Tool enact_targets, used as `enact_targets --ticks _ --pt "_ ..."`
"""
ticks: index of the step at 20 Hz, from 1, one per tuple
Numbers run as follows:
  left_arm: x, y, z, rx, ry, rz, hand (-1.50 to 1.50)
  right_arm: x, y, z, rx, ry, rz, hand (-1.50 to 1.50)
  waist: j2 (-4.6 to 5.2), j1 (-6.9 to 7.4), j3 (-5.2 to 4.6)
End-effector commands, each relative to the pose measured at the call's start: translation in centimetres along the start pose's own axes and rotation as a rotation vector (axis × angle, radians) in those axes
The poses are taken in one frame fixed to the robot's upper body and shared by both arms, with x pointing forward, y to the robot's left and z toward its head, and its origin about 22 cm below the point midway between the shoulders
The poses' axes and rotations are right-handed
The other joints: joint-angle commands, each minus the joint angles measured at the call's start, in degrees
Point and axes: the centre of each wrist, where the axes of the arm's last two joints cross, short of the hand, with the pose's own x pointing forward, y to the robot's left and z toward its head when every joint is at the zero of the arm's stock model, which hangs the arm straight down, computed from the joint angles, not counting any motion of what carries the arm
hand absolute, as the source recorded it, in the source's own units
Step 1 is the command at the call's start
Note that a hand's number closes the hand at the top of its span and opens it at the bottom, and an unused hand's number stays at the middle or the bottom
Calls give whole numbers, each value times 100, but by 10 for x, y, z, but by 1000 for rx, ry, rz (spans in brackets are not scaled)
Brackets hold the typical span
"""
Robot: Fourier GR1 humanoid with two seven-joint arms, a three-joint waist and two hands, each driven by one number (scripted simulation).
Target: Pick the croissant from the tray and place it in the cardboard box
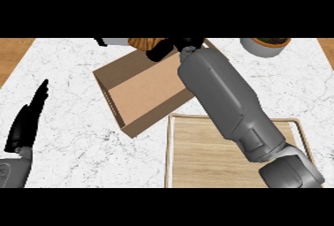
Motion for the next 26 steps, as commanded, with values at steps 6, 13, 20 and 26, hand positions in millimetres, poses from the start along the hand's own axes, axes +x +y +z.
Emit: enact_targets --ticks 6,13,20,26 --pt "13 -22 -3 -16 -43 1 0 -35 20 -8 47 238 -88 -150 65 207 2" --pt "15 -7 -12 -28 -55 -6 0 -35 19 -11 -4 157 -167 -150 102 307 3" --pt "2 -20 -10 -9 -27 1 0 -34 13 -12 -214 40 -312 -150 72 90 4" --pt "-13 0 0 23 10 -1 0 -47 -9 -21 -265 36 -478 -150 -20 -127 9"
